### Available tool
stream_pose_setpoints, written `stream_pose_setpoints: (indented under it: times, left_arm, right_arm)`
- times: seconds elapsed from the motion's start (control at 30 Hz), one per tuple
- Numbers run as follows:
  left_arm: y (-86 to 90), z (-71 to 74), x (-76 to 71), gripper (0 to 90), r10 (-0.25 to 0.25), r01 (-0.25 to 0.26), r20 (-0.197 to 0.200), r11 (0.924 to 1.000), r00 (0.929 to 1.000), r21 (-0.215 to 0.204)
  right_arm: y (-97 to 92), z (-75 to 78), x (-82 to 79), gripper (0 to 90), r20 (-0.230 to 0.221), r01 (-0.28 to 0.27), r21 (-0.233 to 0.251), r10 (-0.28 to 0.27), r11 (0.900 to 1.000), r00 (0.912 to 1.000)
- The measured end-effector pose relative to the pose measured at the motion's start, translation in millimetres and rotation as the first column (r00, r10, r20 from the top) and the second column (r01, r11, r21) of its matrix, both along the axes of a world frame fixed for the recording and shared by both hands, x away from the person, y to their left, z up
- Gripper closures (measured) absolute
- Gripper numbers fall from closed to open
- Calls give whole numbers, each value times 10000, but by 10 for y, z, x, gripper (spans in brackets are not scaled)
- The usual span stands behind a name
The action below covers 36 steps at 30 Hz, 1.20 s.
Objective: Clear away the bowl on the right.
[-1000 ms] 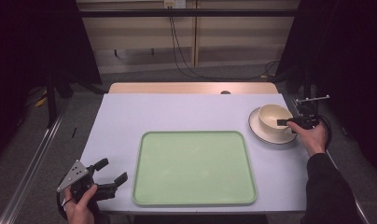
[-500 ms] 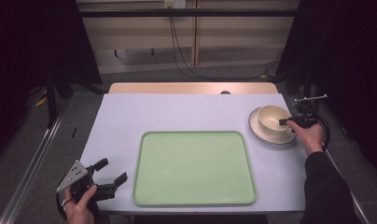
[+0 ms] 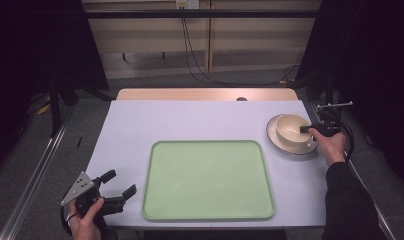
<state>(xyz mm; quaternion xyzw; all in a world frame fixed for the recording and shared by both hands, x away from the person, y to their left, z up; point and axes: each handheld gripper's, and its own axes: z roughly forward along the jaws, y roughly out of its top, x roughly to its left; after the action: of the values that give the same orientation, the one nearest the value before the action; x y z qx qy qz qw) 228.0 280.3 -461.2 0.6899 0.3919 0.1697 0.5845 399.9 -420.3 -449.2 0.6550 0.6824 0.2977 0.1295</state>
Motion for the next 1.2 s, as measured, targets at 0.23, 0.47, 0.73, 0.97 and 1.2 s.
stream_pose_setpoints:
  times: [0.23, 0.47, 0.73, 0.97, 1.2]
  left_arm:
    - [5, 0, -5, 18, 35, -35, -9, 10000, 10000, -1]
    - [3, 0, -5, 18, 16, -16, -5, 10000, 10000, 6]
    - [6, 0, -9, 18, 7, -7, 19, 10000, 10000, 4]
    - [16, 1, -17, 18, -82, 82, 4, 10000, 10000, 25]
    - [13, 1, -20, 17, -43, 43, 21, 10000, 10000, 53]
  right_arm:
    - [-32, 13, -24, 842, 94, 137, 505, -142, 9986, 9999]
    - [-75, 17, -50, 841, 286, 220, 715, -241, 9972, 9993]
    - [-76, 54, -73, 838, 399, 284, 814, -317, 9963, 9987]
    - [-51, 148, -117, 838, 703, 5, 832, -64, 9965, 9975]
    - [-44, 212, -164, 838, 852, -74, 965, -8, 9953, 9964]
